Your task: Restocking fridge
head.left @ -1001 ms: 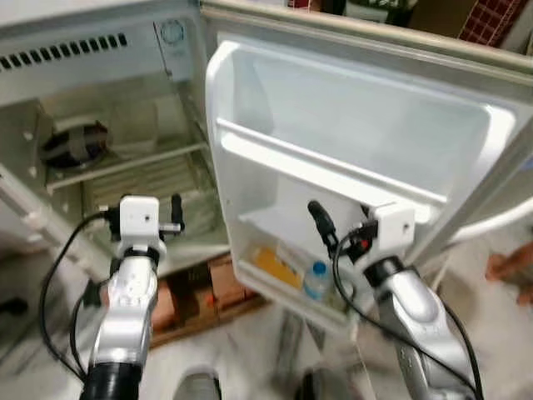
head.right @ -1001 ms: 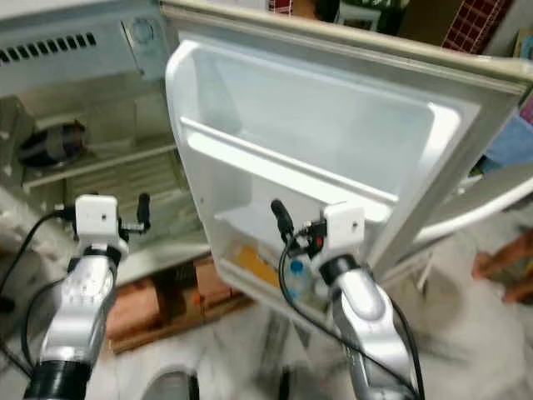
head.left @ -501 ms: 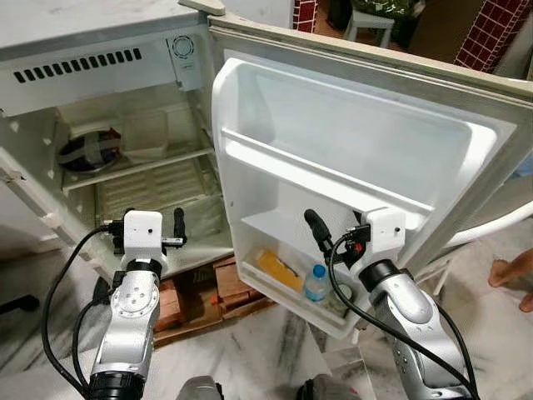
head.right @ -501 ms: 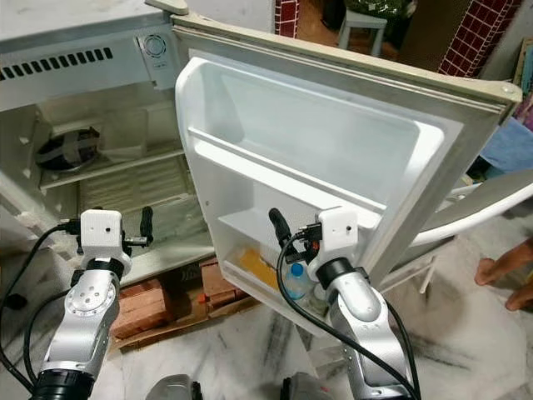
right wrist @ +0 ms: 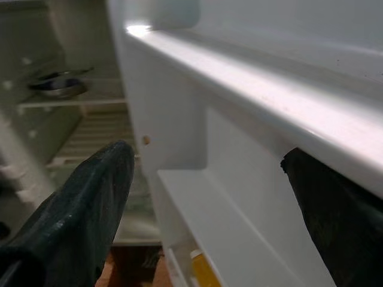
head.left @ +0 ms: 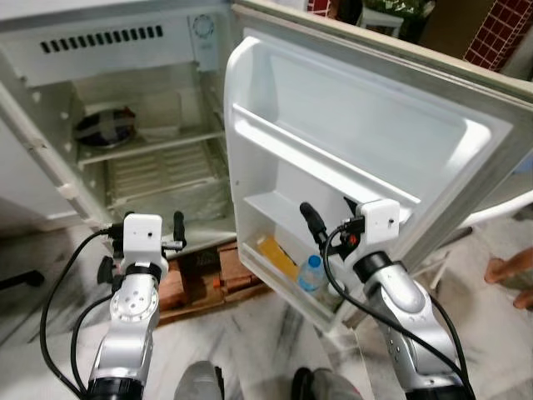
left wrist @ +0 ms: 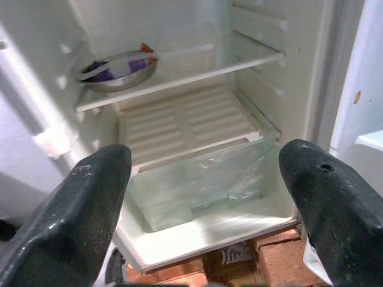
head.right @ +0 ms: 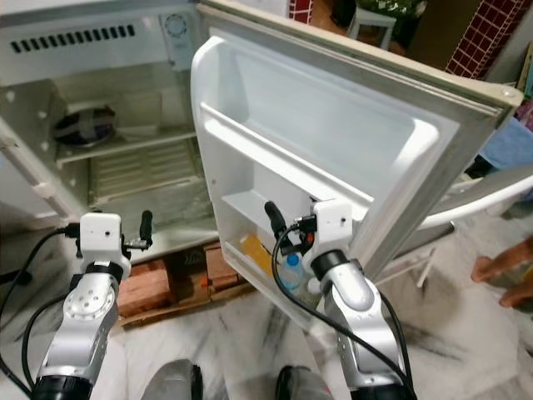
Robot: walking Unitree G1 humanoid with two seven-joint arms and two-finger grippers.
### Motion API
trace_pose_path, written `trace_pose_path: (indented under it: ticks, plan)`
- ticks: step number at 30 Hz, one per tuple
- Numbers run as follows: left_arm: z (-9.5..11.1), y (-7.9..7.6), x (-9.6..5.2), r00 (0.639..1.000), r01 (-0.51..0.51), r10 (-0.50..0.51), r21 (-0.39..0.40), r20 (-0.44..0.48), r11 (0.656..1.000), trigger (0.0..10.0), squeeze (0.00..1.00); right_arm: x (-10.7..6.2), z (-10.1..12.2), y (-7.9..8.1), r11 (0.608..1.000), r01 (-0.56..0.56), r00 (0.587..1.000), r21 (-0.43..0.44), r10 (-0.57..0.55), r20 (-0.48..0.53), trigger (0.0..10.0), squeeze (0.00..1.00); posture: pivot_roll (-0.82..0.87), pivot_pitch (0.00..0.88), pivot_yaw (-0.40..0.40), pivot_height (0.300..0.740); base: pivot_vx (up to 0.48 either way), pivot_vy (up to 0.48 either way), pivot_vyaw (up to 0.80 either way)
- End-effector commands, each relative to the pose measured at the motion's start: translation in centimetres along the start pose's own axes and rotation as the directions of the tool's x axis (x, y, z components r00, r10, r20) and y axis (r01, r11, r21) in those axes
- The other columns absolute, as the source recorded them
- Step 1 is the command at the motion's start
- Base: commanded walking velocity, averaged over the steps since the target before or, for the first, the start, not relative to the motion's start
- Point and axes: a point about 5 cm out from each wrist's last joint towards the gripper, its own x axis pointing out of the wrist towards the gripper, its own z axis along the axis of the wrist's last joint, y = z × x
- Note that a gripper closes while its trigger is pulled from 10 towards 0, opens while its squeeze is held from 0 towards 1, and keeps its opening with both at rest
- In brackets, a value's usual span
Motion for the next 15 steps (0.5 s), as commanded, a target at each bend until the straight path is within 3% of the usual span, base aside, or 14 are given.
trace_pose_path:
  ticks: [1,9,15]
  plan:
    - [0.20,0.23,0.04,1.000,-0.011,0.011,0.011,0.001,1.000,10.0,0.00,0.06,1.77,-0.57,0.999,0.025,0.996,-0.031,-0.022,0.083,10.0,0.00,0.08,0.014,-0.014,0.740,0.000,0.000,0.00]
    - [0.23,-0.01,0.03,1.000,-0.008,0.008,0.010,0.001,1.000,10.0,0.00,0.56,2.34,-0.58,0.995,0.065,0.992,-0.073,-0.056,0.111,10.0,0.00,0.08,0.010,-0.014,0.740,-0.107,0.000,0.00]
    - [0.27,0.02,0.15,1.000,-0.007,0.007,0.013,0.003,1.000,10.0,0.00,0.69,2.13,-0.60,0.992,0.013,0.994,-0.126,0.001,0.107,10.0,0.00,0.08,0.007,-0.013,0.740,-0.086,0.000,0.00]
